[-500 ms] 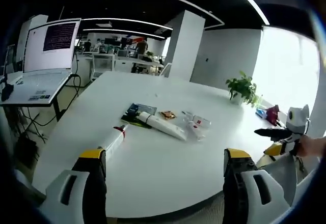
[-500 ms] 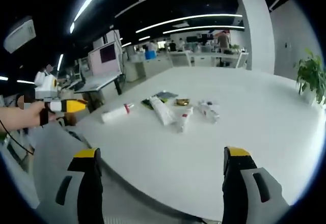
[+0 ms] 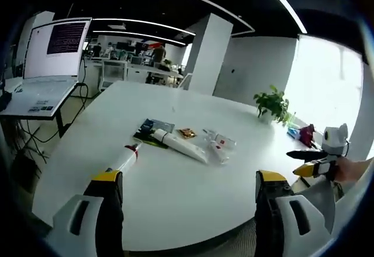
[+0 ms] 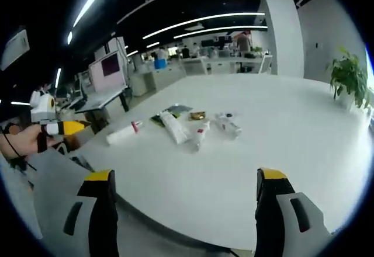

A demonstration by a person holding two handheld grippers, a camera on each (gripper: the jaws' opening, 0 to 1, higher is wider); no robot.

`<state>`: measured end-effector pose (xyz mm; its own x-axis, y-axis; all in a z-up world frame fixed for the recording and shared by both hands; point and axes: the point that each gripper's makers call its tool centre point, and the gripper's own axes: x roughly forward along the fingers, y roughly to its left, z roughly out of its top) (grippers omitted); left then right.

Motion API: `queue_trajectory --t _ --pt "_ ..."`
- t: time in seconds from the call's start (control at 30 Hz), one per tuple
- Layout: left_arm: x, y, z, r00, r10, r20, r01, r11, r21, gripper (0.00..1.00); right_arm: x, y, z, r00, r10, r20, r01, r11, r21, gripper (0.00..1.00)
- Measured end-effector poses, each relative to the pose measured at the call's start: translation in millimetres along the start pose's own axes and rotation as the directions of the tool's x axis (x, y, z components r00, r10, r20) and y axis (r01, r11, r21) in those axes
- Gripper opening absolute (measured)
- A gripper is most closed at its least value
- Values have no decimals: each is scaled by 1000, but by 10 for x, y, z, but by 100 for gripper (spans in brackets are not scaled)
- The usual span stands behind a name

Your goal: Arrange the skincare products in the storage area until every visible bottle or jar stands upright without overlapping.

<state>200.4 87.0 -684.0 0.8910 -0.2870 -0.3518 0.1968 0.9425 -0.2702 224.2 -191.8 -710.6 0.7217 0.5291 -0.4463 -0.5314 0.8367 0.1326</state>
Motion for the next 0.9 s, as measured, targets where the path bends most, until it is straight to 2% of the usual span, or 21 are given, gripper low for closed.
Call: queue_trajectory --t 0.17,0.33,0.4,0.5,0.77,0.9 --pt "-2 15 49 1000 -8 22 8 1000 -9 86 -1 -2 16 1000 -11 -6 11 1000 -14 100" --pt "13 54 38 1000 -28 13 29 995 -92 86 -15 -28 22 999 -32 -4 32 999 -15 100" --pt "15 78 -36 999 -30 -23 26 987 -157 85 -25 -57 33 999 -45 5 45 999 -5 100" --pt "17 142 1 1000 -11 -5 10 978 -208 85 -31 -113 46 997 -73 13 73 997 5 100" --pt "50 119 -7 999 -26 -21 21 977 -214 83 3 -129 32 997 -80 -12 80 997 10 100" --pt "92 142 32 1000 -4 -16 0 974 -227 85 31 -164 48 998 -68 -19 68 998 7 99"
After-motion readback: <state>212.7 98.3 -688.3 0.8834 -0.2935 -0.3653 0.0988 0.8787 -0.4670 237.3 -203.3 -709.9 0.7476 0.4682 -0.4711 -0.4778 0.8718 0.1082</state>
